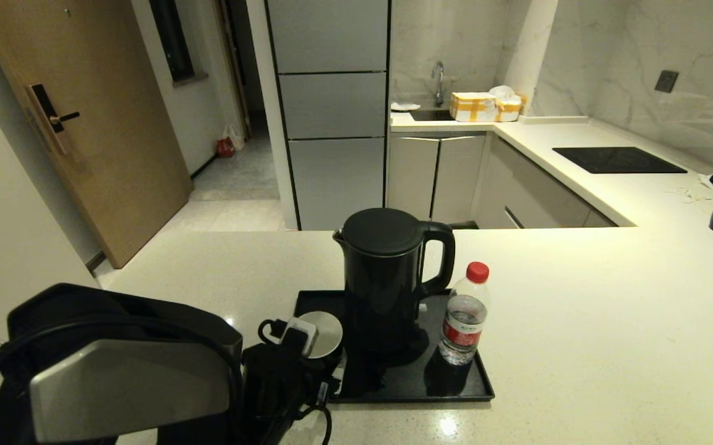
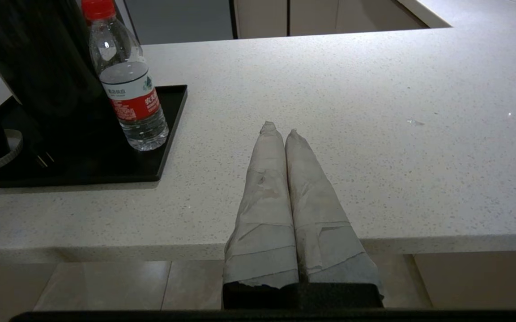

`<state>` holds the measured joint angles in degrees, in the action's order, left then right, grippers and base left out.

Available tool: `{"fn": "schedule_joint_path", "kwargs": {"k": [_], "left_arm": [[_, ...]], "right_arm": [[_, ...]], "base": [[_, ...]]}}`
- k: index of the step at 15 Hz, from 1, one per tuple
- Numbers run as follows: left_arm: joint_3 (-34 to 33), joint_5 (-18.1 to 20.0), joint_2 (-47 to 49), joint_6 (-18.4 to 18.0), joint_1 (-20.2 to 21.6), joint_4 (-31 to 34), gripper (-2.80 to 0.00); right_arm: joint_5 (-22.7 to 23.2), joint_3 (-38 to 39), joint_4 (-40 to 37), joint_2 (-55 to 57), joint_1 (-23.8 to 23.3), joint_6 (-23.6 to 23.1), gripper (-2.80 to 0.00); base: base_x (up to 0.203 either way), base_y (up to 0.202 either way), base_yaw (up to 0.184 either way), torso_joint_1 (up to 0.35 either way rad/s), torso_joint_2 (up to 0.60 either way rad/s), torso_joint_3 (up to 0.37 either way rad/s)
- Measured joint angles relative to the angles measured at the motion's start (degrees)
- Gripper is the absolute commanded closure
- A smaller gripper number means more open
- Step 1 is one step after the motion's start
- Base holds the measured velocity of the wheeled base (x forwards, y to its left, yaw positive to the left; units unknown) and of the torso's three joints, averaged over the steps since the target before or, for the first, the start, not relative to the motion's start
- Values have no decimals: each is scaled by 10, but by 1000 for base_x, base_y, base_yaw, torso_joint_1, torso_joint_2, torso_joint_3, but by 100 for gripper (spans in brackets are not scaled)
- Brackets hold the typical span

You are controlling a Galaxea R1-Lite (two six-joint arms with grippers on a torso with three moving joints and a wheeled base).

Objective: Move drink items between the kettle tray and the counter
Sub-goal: Pick up the tea cup, then place it on the left

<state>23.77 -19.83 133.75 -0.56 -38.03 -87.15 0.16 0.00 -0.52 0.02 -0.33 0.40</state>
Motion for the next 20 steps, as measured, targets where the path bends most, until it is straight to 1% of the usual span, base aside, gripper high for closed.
{"fn": "schedule_joint_path", "kwargs": {"k": [6,7,15,20], "left_arm": [[8,0,2,-1,0,0,-280],[8,-1,2,-1,0,0,0],[2,-2,-13,1,1,1,0],[-15,-2,-68,0,24,3,0]], "right_arm": [[0,0,0,0,0,0,0],[0,0,0,0,0,0,0],[0,0,0,0,0,0,0],[0,0,0,0,0,0,0]], "base": [[0,0,0,0,0,0],[0,0,0,0,0,0],[0,0,0,0,0,0],[0,0,0,0,0,0]]}}
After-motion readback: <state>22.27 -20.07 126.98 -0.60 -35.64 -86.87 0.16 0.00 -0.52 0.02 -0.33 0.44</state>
